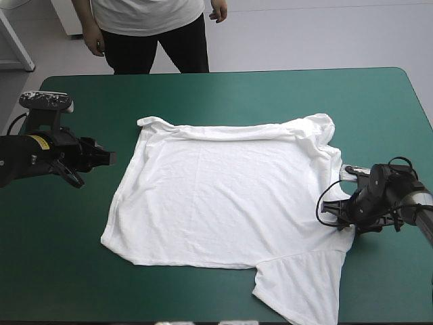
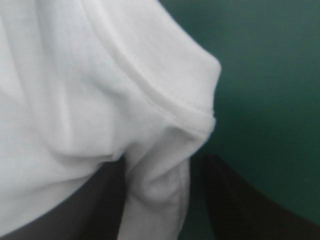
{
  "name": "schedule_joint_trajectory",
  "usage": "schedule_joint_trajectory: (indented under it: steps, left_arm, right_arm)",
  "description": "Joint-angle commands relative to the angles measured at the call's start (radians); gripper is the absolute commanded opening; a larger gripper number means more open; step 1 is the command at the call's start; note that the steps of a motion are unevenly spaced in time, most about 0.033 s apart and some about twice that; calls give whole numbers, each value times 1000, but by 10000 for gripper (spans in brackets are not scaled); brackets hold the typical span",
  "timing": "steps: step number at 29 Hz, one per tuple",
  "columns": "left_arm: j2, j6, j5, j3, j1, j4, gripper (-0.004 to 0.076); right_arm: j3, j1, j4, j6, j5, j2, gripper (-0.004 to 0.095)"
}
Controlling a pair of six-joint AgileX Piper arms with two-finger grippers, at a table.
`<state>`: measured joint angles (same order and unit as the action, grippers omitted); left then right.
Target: Fold the cloth
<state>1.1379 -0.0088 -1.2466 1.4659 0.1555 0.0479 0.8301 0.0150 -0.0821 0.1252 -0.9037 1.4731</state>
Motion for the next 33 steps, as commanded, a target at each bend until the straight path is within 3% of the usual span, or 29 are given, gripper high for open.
schedule_joint_trajectory:
  steps: [1,3,10,20,26,33]
  left_arm:
    - [-16,1,57,21,0,11,293]
    - [-16,1,57,21,0,6,293]
    - [-16,1,53,21,0,10,293]
    - [-14,2,51,21,0,10,293]
    - [-14,9,53,21,0,8,293]
    - [-14,9,71,21,0,8,293]
  right_arm:
    - [-38,-3,-44,-3,46,36,217]
    - [-72,-3,-38,-3,53,32,-8]
    - [-59,-5,52,61,53,-21,-17]
    - [204,-29,439,270,40,-38,-17]
    - [372,-181,457,267,42,70,-18]
    - [639,-323,453,244,119,260,-17]
